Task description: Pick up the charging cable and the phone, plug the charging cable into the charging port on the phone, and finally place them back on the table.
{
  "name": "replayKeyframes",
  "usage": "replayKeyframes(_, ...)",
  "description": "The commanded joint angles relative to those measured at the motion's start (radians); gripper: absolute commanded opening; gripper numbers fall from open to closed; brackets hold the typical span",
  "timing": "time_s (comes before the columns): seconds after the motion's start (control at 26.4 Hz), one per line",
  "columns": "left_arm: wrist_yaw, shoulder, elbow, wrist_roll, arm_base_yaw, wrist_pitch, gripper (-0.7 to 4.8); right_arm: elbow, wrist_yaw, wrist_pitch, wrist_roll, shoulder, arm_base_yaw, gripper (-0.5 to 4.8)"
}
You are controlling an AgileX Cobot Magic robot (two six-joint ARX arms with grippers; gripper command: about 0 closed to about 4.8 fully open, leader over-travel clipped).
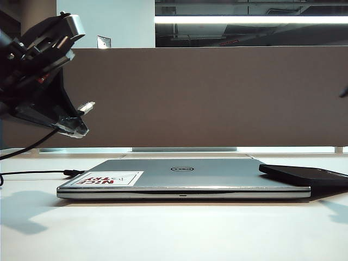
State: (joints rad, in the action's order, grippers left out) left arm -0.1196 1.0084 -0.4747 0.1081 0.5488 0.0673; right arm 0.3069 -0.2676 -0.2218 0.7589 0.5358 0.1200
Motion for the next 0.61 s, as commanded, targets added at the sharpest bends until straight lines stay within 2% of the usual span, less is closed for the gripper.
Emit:
replayKeyframes(0.04, 0.0, -0.002, -0.002, -0.003, 0.0, -0.02, -0.06, 0.006, -0.025, 0.023, 0.065, 0.05, -0.004, 3.39)
replayKeyframes(0.08, 0.0, -0.002, -0.002, -0.003, 0.0, -0.023, -0.06, 0.006, -0.031, 0.026, 0.086, 0.085, -0.004, 4.06)
replayKeyframes(0.11, 0.0, -0.002, -0.002, -0.003, 0.0, -0.023, -0.06, 0.006, -0.032, 0.027, 0.096, 0.105, -0.005, 4.47)
replayKeyframes(0.15, 0.0, -0.002, -0.002, -0.003, 0.0, -0.024, -0.06, 0.006, -0.031, 0.041, 0.109, 0.14, -0.005, 4.6)
replayKeyframes(0.3, 0.0, -0.002, -0.002, -0.003, 0.0, -0.024, -0.06, 0.006, -0.032, 0.111, 0.162, 0.245, -0.032, 4.6)
replayKeyframes(0.61, 0.0, -0.002, -0.002, -0.003, 0.0, -0.024, -0.06, 0.007, -0.132, 0.302, 0.162, 0.483, -0.097, 4.58)
